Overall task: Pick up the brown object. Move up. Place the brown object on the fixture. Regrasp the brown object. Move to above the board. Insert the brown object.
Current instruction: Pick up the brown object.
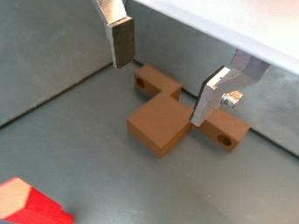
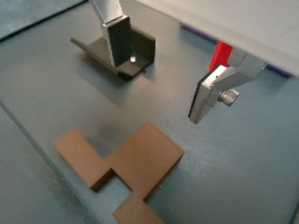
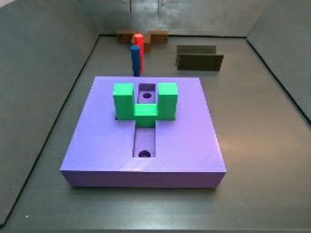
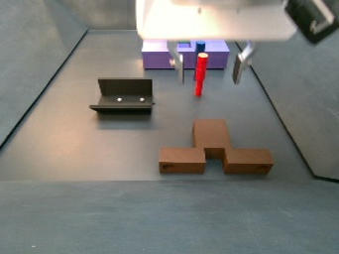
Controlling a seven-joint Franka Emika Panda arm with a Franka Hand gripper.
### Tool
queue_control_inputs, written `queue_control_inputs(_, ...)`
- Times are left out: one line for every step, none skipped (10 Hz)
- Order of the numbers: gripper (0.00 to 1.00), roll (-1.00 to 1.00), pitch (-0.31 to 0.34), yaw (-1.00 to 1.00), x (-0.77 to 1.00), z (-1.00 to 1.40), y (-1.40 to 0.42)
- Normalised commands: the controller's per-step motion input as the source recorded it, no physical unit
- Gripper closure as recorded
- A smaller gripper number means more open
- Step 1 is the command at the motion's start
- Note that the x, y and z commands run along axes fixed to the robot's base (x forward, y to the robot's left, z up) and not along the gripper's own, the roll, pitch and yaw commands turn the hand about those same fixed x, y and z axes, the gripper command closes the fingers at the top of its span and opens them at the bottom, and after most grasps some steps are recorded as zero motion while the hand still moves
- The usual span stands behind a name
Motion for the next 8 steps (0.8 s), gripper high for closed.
queue_control_inputs(0.00,-0.11,-0.143,0.00,-0.02,-0.83,0.00)
queue_control_inputs(0.00,-0.09,-0.143,-0.01,-0.03,-0.85,0.00)
queue_control_inputs(0.00,-0.13,-0.153,-0.02,-0.01,-0.77,0.00)
queue_control_inputs(0.00,-0.16,-0.144,-0.02,0.00,-0.74,0.00)
queue_control_inputs(0.00,-0.19,-0.117,-0.05,0.00,-0.71,0.05)
queue_control_inputs(0.00,-0.31,-0.084,-0.04,0.00,-0.51,0.29)
queue_control_inputs(0.00,-0.23,0.000,-0.24,0.00,-0.40,0.33)
queue_control_inputs(0.00,-0.25,0.000,-0.25,0.00,-0.24,0.33)
